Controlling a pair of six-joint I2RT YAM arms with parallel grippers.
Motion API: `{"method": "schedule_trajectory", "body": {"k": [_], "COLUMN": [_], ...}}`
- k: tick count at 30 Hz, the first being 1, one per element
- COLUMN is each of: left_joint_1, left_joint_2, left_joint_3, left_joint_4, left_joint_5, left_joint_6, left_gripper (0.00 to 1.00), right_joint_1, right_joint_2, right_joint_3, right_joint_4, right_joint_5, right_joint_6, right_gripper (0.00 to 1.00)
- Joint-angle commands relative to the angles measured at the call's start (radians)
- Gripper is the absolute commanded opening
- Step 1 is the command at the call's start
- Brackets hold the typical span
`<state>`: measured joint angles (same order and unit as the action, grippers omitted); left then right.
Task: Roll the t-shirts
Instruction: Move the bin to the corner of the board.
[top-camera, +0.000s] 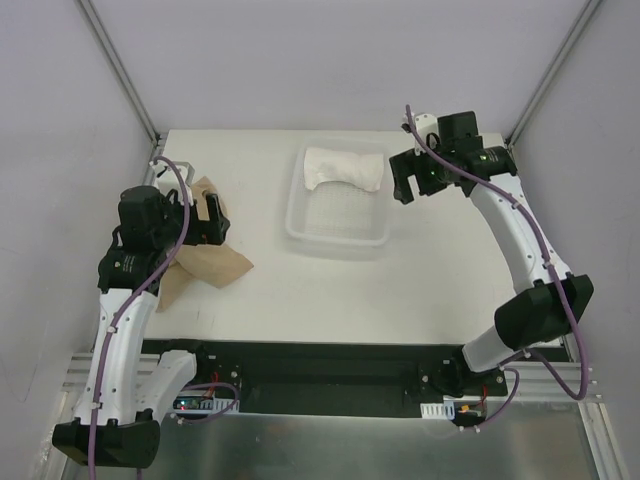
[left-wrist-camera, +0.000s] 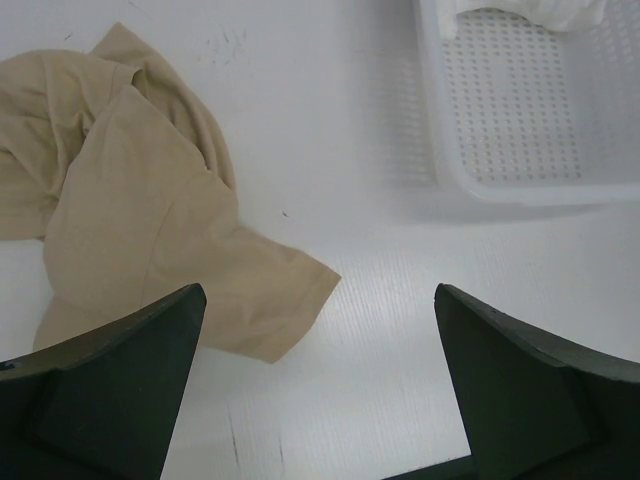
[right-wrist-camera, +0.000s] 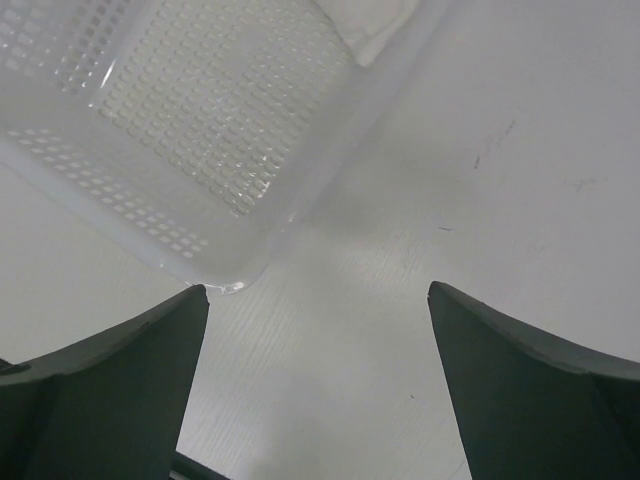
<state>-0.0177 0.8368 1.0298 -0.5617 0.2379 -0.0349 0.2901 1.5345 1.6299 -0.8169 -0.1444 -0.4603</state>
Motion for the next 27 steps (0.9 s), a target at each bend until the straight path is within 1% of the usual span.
{"method": "schedule_trajectory", "body": {"k": [1, 5, 7, 8, 9, 10, 11, 13, 15, 20, 24, 25, 27], "left_joint_1": [0.007, 0.007, 0.007, 0.007, 0.007, 0.007, 0.007, 0.007, 0.007, 0.007, 0.007, 0.007, 0.007], "left_joint_2": [-0.004, 0.034, 0.047, 0.057, 0.061, 0.062, 0.067, 0.067, 0.064, 0.059, 0.067, 0.070, 0.082], "left_joint_3": [-0.010, 0.025, 0.039, 0.047, 0.050, 0.053, 0.056, 0.058, 0.056, 0.055, 0.064, 0.068, 0.072], "left_joint_4": [0.002, -0.010, -0.014, -0.015, -0.014, -0.014, -0.014, -0.015, -0.015, -0.020, -0.032, -0.036, -0.037], "left_joint_5": [0.054, 0.064, 0.066, 0.066, 0.069, 0.072, 0.074, 0.077, 0.084, 0.087, 0.086, 0.086, 0.083], "left_joint_6": [0.059, 0.081, 0.090, 0.095, 0.095, 0.095, 0.092, 0.086, 0.081, 0.079, 0.085, 0.087, 0.093], "left_gripper": [0.99, 0.99, 0.99, 0.99, 0.99, 0.99, 0.99, 0.99, 0.99, 0.99, 0.99, 0.99, 0.99], "right_joint_1": [0.036, 0.061, 0.061, 0.063, 0.063, 0.061, 0.061, 0.063, 0.063, 0.057, 0.026, 0.000, -0.028], "right_joint_2": [0.120, 0.257, 0.335, 0.361, 0.389, 0.415, 0.465, 0.502, 0.556, 0.624, 0.664, 0.677, 0.687], "right_joint_3": [0.108, 0.186, 0.217, 0.243, 0.258, 0.271, 0.295, 0.312, 0.340, 0.357, 0.355, 0.360, 0.366], "right_joint_4": [-0.019, -0.024, -0.024, -0.025, -0.024, -0.025, -0.025, -0.016, -0.011, 0.012, 0.045, 0.050, 0.058], "right_joint_5": [-0.092, -0.073, -0.087, -0.095, -0.104, -0.131, -0.138, -0.117, -0.090, -0.005, 0.127, 0.175, 0.196], "right_joint_6": [-0.029, -0.020, -0.023, -0.023, -0.024, -0.040, -0.044, -0.047, -0.060, -0.095, -0.051, -0.040, -0.020], "right_gripper": [0.96, 0.99, 0.93, 0.87, 0.78, 0.51, 0.35, 0.05, 0.01, 0.01, 0.01, 0.01, 0.01]}}
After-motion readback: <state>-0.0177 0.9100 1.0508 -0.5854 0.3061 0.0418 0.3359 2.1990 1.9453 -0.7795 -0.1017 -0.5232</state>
